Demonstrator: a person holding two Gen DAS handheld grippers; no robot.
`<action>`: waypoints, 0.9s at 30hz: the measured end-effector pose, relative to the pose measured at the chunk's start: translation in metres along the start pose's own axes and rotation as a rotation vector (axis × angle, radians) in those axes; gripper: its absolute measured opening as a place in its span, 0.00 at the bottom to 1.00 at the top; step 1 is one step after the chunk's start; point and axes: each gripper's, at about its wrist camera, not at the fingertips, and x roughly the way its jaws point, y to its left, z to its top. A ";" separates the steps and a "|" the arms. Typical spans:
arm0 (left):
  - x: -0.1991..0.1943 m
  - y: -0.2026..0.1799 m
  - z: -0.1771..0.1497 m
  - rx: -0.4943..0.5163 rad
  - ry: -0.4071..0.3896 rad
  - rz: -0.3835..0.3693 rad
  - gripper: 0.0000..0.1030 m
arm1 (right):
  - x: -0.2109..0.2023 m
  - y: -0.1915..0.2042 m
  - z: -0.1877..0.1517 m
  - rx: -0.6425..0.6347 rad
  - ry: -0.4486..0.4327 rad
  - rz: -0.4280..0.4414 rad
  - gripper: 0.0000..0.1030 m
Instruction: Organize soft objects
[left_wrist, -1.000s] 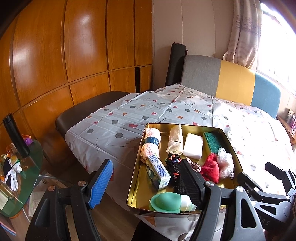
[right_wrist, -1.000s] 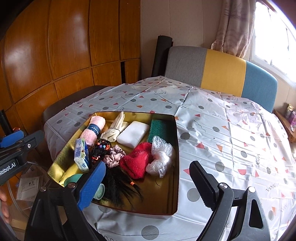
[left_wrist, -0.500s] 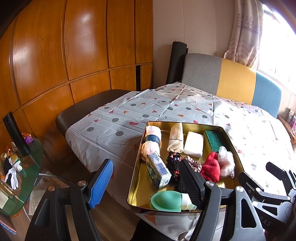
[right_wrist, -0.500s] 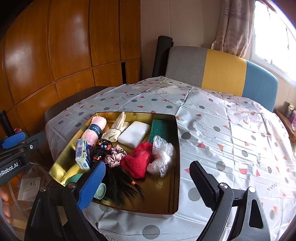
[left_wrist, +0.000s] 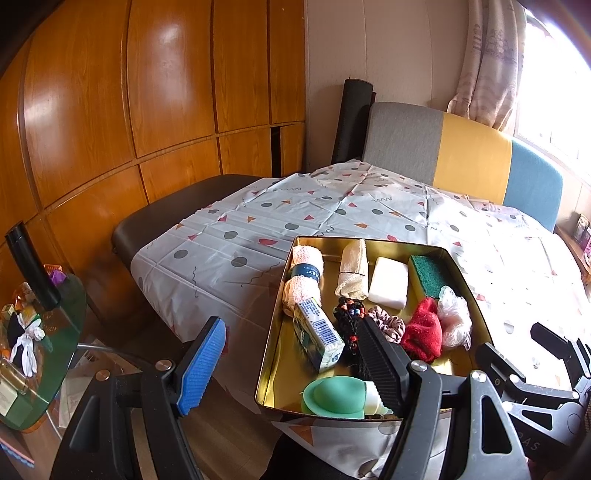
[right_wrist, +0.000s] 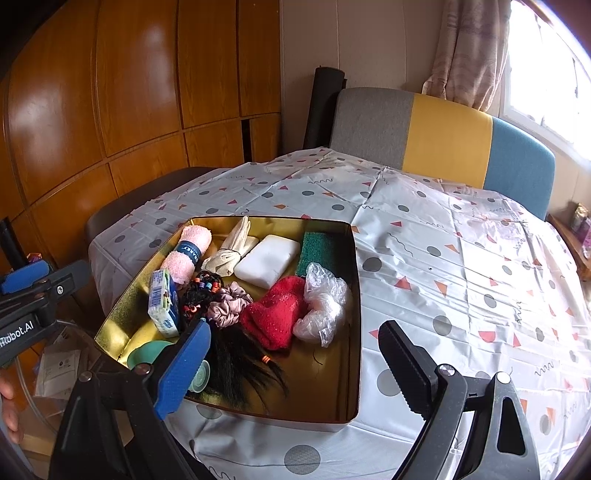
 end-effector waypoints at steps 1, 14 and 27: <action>0.001 0.000 0.000 0.000 0.001 -0.001 0.72 | 0.000 0.000 0.000 0.000 0.001 0.000 0.90; 0.001 0.000 -0.001 0.002 0.003 0.001 0.72 | 0.000 0.000 -0.001 0.003 0.003 0.002 0.90; -0.004 0.000 0.000 -0.014 -0.017 0.013 0.72 | -0.002 -0.001 -0.001 0.007 -0.008 -0.001 0.91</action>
